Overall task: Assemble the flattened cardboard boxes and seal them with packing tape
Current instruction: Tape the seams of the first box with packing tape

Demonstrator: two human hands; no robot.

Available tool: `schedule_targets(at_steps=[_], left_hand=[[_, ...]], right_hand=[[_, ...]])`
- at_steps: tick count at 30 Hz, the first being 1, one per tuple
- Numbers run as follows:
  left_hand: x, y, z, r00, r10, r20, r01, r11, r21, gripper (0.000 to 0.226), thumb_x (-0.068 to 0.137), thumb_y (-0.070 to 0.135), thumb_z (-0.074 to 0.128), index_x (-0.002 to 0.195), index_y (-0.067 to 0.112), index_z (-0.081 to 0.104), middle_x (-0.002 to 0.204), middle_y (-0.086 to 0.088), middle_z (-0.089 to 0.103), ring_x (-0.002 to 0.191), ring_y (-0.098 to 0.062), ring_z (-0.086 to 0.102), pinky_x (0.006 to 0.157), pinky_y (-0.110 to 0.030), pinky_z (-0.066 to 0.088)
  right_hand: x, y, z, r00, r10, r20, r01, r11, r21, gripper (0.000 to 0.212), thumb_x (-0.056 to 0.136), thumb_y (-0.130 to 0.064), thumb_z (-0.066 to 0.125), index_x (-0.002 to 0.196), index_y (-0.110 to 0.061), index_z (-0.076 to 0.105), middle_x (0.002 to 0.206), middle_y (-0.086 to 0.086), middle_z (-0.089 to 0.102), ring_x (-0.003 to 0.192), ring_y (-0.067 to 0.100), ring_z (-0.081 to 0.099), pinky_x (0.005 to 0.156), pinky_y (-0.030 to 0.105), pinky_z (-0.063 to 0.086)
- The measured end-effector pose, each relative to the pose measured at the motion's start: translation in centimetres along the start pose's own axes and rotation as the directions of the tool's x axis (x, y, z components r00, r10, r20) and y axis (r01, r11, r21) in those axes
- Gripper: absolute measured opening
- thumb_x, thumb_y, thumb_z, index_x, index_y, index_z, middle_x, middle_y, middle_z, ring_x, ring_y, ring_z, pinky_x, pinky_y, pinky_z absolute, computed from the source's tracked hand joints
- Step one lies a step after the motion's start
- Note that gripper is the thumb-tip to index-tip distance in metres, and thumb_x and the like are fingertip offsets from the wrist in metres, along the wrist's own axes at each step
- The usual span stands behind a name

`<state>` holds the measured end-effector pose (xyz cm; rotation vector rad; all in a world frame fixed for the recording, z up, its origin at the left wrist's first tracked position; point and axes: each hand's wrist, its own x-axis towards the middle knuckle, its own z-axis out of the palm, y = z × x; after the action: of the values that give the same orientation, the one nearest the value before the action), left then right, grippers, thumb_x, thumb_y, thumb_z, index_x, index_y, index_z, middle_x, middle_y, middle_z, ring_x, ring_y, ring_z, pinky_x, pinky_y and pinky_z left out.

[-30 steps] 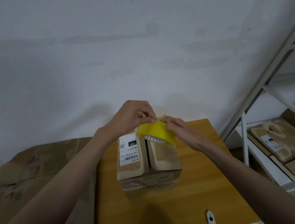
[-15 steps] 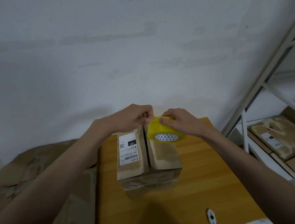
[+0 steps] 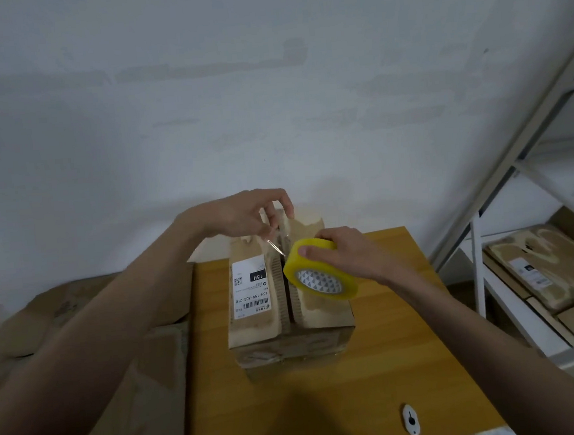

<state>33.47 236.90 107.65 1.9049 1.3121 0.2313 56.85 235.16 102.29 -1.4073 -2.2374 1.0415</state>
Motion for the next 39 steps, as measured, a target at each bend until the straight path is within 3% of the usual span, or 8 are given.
schedule_targets(at_steps=[6, 13, 17, 20, 26, 30, 34, 39], left_hand=[[0.7, -1.7, 0.3, 0.981, -0.194, 0.0, 0.194, 0.98, -0.045, 0.034, 0.079, 0.003, 0.078, 0.109, 0.01, 0.065, 0.105, -0.008, 0.072, 0.084, -0.017, 0.065, 0.059, -0.019, 0.05], [1.4, -3.8, -0.3, 0.928, -0.328, 0.177, 0.346, 0.934, -0.088, 0.016, 0.079, 0.006, 0.08, 0.078, 0.013, 0.065, 0.074, 0.0, 0.064, 0.069, -0.012, 0.056, 0.062, -0.022, 0.045], [1.7, -4.8, -1.5, 0.944, -0.281, 0.173, 0.319, 0.913, -0.253, 0.015, 0.086, 0.005, 0.071, 0.095, 0.015, 0.063, 0.09, -0.001, 0.071, 0.091, -0.016, 0.059, 0.076, -0.029, 0.046], [2.3, -5.4, -2.1, 0.957, -0.274, 0.1, 0.291, 0.877, -0.382, 0.026, 0.089, 0.007, 0.069, 0.111, 0.017, 0.061, 0.099, -0.004, 0.073, 0.095, -0.015, 0.063, 0.085, -0.033, 0.048], [4.3, -6.3, -3.5, 0.951, -0.309, 0.014, 0.256, 0.761, -0.595, 0.041, 0.086, 0.0, 0.073, 0.122, 0.008, 0.056, 0.105, -0.014, 0.073, 0.094, -0.021, 0.067, 0.081, -0.03, 0.058], [6.1, -6.3, -4.9, 0.944, -0.329, 0.014, 0.291, 0.814, -0.503, 0.04, 0.08, -0.002, 0.078, 0.115, 0.006, 0.058, 0.112, -0.022, 0.071, 0.099, -0.026, 0.069, 0.079, -0.026, 0.06], [8.1, -5.7, -7.0, 0.927, -0.368, 0.075, 0.373, 0.881, -0.29, 0.046, 0.073, 0.003, 0.086, 0.112, 0.006, 0.062, 0.097, -0.016, 0.076, 0.093, -0.025, 0.074, 0.083, -0.027, 0.059], [11.2, -5.9, -7.9, 0.943, -0.331, 0.033, 0.324, 0.889, -0.325, 0.044, 0.072, 0.004, 0.087, 0.108, 0.008, 0.063, 0.096, -0.014, 0.076, 0.083, -0.02, 0.074, 0.076, -0.023, 0.06]], right_hand=[[0.2, -0.2, 0.8, 0.995, 0.046, -0.083, -0.04, 0.996, 0.082, 0.042, 0.091, -0.053, 0.061, 0.104, -0.015, 0.069, 0.097, 0.001, 0.069, 0.082, 0.011, 0.065, 0.066, 0.029, 0.05], [0.4, -1.1, 1.8, 0.998, 0.06, -0.019, -0.06, 0.998, 0.031, 0.045, 0.093, -0.055, 0.058, 0.114, -0.016, 0.064, 0.103, -0.001, 0.065, 0.084, 0.008, 0.061, 0.067, 0.025, 0.049], [0.8, -0.9, 1.3, 0.989, 0.128, 0.078, -0.141, 0.974, 0.179, 0.062, 0.074, -0.06, 0.077, 0.121, -0.025, 0.057, 0.11, -0.007, 0.063, 0.095, 0.01, 0.063, 0.075, 0.03, 0.055], [1.1, -0.9, 1.1, 0.98, 0.131, 0.151, -0.169, 0.946, 0.276, 0.075, 0.074, -0.039, 0.085, 0.136, -0.025, 0.045, 0.12, -0.007, 0.058, 0.103, 0.011, 0.06, 0.082, 0.032, 0.056], [2.6, -1.7, 2.1, 0.978, 0.202, 0.045, -0.204, 0.913, 0.353, 0.056, 0.083, -0.022, 0.077, 0.129, -0.016, 0.046, 0.105, -0.008, 0.053, 0.092, 0.007, 0.055, 0.068, 0.025, 0.05], [3.5, -2.2, 3.0, 0.966, 0.253, -0.058, -0.22, 0.916, 0.334, 0.044, 0.082, -0.029, 0.078, 0.114, -0.019, 0.049, 0.098, -0.008, 0.055, 0.085, 0.006, 0.056, 0.062, 0.025, 0.05], [4.3, -2.6, 3.6, 0.944, 0.301, -0.134, -0.247, 0.915, 0.319, 0.042, 0.08, -0.039, 0.078, 0.107, -0.018, 0.053, 0.101, 0.001, 0.061, 0.091, 0.017, 0.061, 0.077, 0.042, 0.056], [5.7, -2.5, 3.8, 0.926, 0.365, -0.098, -0.281, 0.839, 0.467, 0.044, 0.076, -0.047, 0.08, 0.103, -0.023, 0.055, 0.104, 0.001, 0.064, 0.094, 0.016, 0.064, 0.079, 0.041, 0.056]])
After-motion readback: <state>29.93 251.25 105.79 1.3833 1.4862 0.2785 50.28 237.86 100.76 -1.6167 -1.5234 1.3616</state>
